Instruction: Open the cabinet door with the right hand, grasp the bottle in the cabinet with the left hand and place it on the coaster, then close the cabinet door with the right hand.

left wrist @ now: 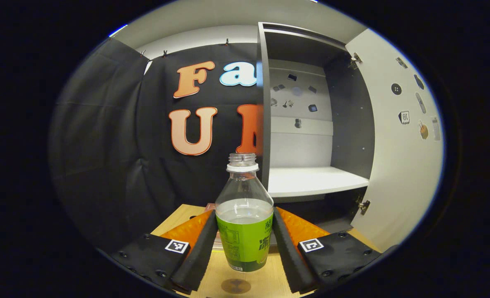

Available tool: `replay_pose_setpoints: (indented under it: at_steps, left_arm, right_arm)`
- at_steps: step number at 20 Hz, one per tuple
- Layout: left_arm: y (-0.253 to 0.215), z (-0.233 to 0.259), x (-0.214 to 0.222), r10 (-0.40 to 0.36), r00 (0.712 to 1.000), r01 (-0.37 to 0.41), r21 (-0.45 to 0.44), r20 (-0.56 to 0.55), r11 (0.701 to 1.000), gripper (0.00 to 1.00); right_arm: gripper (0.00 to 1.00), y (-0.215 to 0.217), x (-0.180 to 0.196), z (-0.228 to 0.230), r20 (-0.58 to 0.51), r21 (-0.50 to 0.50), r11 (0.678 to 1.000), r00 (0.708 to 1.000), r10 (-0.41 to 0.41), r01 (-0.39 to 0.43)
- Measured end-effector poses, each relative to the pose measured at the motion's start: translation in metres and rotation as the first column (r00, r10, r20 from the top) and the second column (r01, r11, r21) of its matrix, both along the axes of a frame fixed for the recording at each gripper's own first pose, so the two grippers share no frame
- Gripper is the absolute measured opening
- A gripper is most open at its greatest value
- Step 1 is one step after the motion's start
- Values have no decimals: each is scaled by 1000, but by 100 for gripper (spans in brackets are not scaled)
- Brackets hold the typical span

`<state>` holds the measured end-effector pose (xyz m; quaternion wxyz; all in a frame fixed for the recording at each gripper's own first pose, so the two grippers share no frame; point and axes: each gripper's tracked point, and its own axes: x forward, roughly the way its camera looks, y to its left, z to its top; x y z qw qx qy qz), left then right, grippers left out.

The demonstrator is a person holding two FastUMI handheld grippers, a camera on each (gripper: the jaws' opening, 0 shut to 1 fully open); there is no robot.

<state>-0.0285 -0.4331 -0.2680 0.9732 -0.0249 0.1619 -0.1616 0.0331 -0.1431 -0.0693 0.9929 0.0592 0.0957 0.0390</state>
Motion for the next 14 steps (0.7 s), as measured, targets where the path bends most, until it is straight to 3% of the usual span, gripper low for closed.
replay_pose_setpoints:
  at_steps: [5, 14]
  left_arm:
    - [14, -63, -23, 5, 1000, -5, 3, -14, 1000, 82]
    - [37, -188, -45, 70, 988, -69, 13, -135, 998, 82]
  right_arm:
    - [93, 6, 0, 4, 8, 9, 1000, 1000, -14, 14]
    - [93, 7, -1, -8, -23, -23, 998, 998, -67, 66]
